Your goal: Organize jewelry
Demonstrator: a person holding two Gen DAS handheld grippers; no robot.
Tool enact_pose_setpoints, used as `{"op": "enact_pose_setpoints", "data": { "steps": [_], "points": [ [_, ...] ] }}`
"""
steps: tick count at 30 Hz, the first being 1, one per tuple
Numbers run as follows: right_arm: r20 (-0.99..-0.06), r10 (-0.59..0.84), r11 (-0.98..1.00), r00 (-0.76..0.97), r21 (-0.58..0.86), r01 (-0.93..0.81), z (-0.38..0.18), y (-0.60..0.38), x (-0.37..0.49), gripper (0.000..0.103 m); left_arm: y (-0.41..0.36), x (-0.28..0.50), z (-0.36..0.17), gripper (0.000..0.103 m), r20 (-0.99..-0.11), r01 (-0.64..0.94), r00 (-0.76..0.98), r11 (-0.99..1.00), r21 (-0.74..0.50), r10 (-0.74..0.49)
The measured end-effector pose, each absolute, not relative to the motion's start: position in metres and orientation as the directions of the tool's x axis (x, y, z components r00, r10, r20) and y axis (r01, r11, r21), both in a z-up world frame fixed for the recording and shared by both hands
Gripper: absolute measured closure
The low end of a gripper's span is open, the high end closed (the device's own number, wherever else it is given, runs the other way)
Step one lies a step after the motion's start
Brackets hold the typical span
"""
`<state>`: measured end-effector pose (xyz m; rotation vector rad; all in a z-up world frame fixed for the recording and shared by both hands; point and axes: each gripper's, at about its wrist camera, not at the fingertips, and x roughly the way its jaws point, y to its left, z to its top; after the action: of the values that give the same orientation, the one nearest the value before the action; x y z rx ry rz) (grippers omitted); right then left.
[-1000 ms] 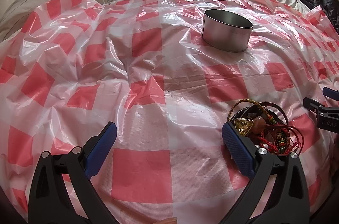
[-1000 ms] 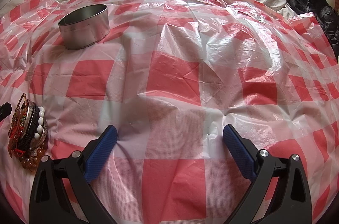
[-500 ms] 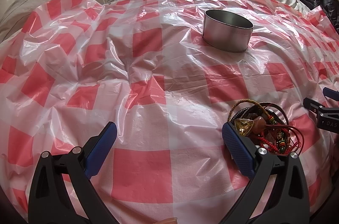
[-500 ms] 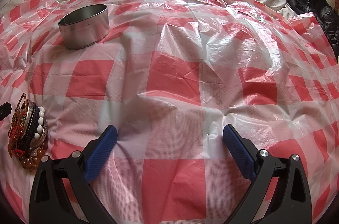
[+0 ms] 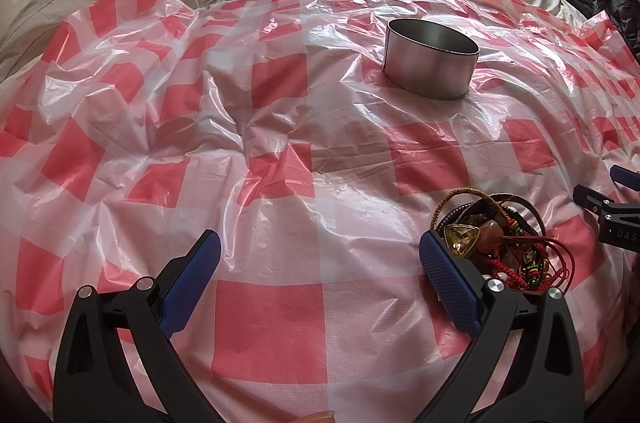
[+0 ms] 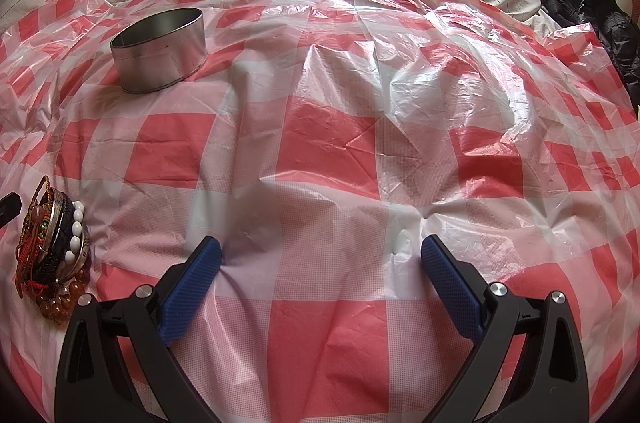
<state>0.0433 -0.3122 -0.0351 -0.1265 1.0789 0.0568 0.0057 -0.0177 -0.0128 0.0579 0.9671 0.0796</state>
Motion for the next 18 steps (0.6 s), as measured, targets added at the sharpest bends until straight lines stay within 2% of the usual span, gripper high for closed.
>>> {"op": "enact_pose_setpoints", "data": {
  "steps": [18],
  "points": [
    [-0.877, -0.027, 0.989, 0.48, -0.094, -0.116, -0.0328, -0.3095, 0.0418, 0.007, -0.0131, 0.0071, -0.013, 0.007, -0.822, -0.044, 0.562, 0.996, 0.079, 0.09]
  ]
}}
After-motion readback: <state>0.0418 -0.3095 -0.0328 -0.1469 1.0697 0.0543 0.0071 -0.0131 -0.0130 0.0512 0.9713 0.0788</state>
